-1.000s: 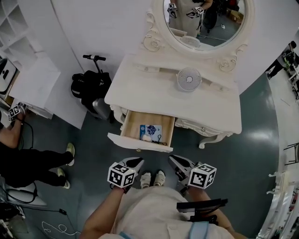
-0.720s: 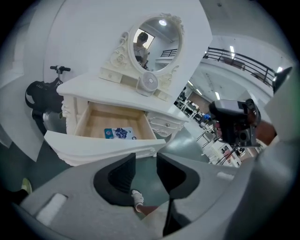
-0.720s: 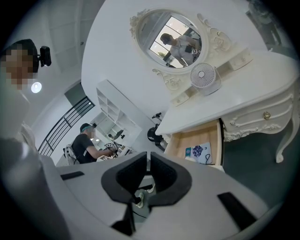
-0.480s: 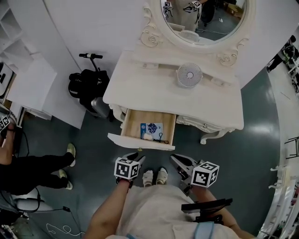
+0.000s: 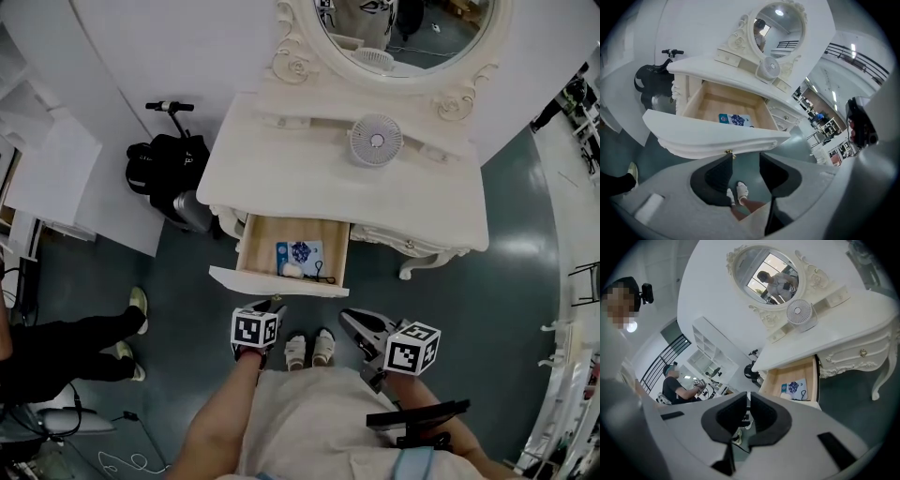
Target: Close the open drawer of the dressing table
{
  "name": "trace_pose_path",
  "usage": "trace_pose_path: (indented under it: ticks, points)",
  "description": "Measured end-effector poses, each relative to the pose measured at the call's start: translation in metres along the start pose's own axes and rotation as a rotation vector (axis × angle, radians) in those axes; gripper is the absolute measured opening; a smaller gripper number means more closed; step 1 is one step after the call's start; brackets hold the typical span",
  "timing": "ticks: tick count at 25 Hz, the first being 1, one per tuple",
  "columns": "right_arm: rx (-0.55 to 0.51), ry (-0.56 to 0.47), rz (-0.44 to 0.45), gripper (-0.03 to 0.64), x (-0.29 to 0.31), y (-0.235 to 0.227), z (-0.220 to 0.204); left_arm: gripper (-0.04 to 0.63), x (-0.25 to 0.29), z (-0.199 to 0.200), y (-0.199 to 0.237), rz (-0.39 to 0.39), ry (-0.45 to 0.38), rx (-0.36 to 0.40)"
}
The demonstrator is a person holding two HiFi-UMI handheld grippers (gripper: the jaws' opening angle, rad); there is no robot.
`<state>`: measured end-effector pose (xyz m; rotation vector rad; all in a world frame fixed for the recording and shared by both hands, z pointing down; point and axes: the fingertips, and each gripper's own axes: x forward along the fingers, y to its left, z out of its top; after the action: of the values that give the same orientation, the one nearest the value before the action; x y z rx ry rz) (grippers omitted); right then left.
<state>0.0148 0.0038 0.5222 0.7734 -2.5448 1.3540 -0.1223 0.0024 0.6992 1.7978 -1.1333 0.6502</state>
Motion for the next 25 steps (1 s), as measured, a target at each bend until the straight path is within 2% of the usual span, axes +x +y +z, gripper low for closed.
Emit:
trace_pose_path:
  ticks: [12,25]
  points:
    - [0.017,0.028,-0.024,0.018,0.003,-0.011,-0.005,0.166,0.026,-0.008,0.02,0.09,0.094,0.015]
    - [0.036,0.038,-0.049,0.018,0.007,-0.021,-0.008,0.166,0.05,-0.015,0.033,0.124,0.148,0.004]
